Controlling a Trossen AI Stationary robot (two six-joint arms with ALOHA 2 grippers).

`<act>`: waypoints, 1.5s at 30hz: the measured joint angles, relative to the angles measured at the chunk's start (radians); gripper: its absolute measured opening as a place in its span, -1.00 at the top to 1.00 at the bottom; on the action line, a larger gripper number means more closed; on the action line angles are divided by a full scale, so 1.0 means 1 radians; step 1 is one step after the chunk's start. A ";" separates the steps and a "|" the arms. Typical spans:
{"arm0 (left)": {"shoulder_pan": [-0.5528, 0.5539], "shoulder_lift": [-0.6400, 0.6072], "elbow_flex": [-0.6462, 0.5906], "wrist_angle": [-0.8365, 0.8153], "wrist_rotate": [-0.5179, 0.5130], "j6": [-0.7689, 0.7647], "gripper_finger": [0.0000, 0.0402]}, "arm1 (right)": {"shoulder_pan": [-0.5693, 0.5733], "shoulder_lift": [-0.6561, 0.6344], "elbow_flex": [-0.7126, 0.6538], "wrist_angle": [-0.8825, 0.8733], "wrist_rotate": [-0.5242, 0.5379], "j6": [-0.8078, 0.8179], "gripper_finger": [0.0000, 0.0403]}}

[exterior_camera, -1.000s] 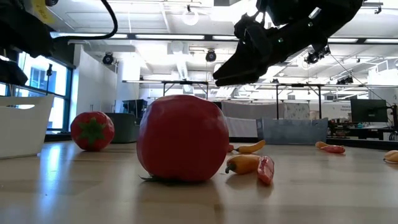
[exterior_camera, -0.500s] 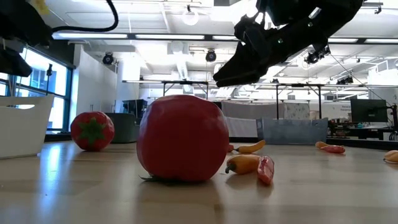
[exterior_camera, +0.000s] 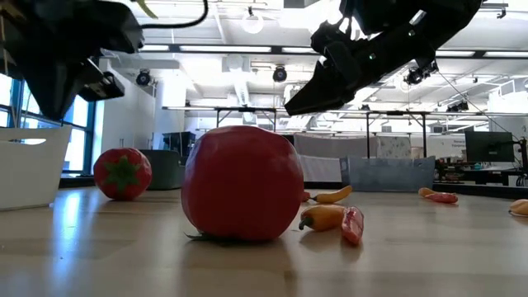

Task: Sort produce into baskets
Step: Put the yellow lemon into the white bin

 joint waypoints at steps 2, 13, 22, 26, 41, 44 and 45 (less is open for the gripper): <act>0.006 0.017 0.000 0.000 0.000 0.007 0.96 | 0.000 0.000 0.000 -0.001 0.002 -0.001 0.38; 0.007 0.059 0.000 -0.011 -0.058 0.021 1.00 | 0.000 0.000 0.000 -0.005 0.003 -0.003 0.83; 0.016 0.001 0.000 -0.027 -0.076 -0.024 1.00 | 0.000 0.000 0.000 -0.003 0.096 0.004 0.79; 0.027 -0.061 -0.001 -0.051 -0.072 -0.052 1.00 | -0.016 0.000 0.000 -0.001 0.121 0.021 0.59; 0.227 -0.295 -0.197 0.417 -0.040 -0.029 1.00 | -0.295 0.085 0.060 -0.064 -0.154 -0.102 -0.12; 0.258 -0.304 -0.238 0.530 -0.021 -0.045 1.00 | -0.346 0.141 0.152 -0.169 -0.172 -0.155 -0.12; 0.265 -0.304 -0.248 0.558 -0.020 -0.052 1.00 | -0.359 0.163 0.188 -0.219 -0.179 -0.175 -0.12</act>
